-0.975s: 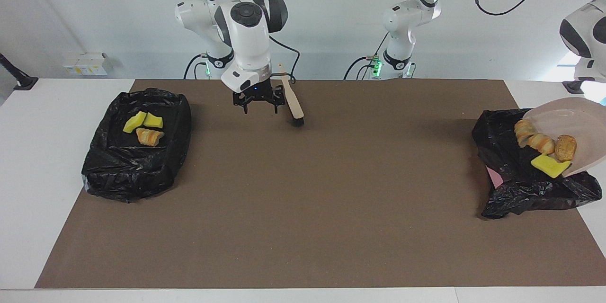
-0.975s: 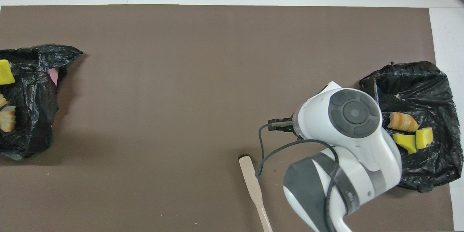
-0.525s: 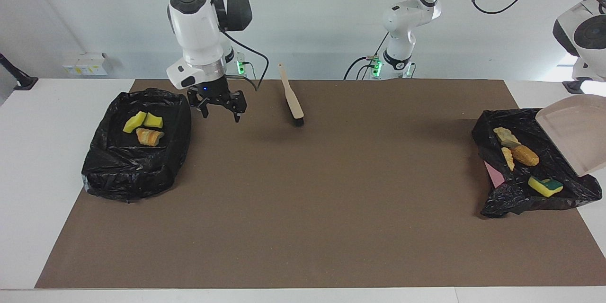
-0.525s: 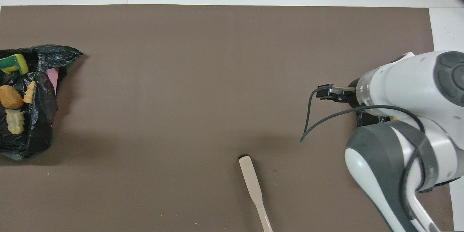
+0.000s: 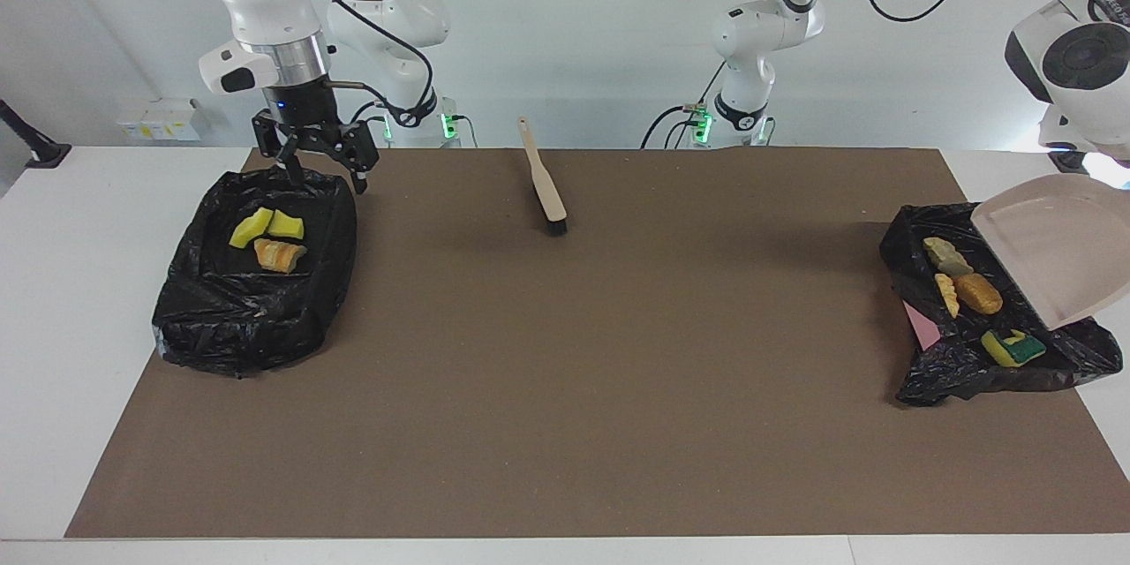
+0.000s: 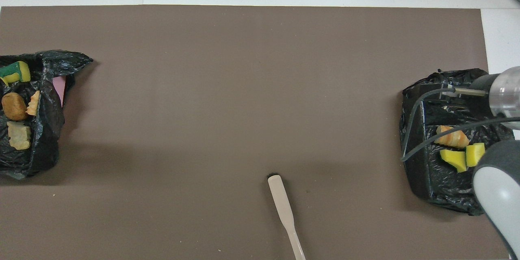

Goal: Sweep and dump trash in bin
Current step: 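Bring the empty dustpan back to the mat center with the left gripper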

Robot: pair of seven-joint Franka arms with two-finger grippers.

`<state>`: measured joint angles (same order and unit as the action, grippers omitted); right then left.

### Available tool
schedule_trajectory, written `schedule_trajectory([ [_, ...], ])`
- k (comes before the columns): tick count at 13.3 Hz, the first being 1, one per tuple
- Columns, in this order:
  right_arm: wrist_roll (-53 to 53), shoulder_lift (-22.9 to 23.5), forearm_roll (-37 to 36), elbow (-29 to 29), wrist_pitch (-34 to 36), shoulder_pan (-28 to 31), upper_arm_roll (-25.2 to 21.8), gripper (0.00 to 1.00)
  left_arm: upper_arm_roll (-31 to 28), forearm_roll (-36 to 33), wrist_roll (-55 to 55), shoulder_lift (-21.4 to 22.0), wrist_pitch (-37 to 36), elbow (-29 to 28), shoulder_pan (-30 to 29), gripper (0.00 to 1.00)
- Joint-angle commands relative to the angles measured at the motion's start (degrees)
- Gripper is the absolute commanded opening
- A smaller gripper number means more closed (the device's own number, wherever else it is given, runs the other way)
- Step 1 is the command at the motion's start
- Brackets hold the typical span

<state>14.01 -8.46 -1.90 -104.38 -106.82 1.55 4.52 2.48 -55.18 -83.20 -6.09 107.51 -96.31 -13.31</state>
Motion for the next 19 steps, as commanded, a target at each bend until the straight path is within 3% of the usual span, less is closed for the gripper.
schedule_trajectory([
  [1, -4.8, 0.5, -1.2, 4.3, 4.5, 0.8, -1.7, 1.0, -0.6, 5.4, 1.6, 1.2, -4.8, -0.5, 3.8, 0.0],
  [6, -13.6, 1.2, -1.0, 13.6, 14.1, 1.0, -7.8, 1.0, -0.5, 16.7, 9.0, 2.0, -9.6, -2.0, 8.3, 0.0],
  [10, -13.5, 1.0, -0.7, 12.0, 17.1, 0.7, -8.5, 1.0, -0.5, 25.1, 18.7, 3.0, -11.4, -4.7, 13.0, 0.0],
  [13, -6.5, -0.1, -0.6, 10.1, 17.2, -2.3, -5.7, 1.0, -0.4, 32.2, 30.9, 3.9, -11.8, -6.9, 17.8, 0.0],
  [19, -10.9, 1.5, 0.3, 11.9, 16.7, -2.4, -6.4, 1.0, -0.3, 47.7, 63.7, 1.6, -10.5, -8.6, 29.9, 0.0],
])
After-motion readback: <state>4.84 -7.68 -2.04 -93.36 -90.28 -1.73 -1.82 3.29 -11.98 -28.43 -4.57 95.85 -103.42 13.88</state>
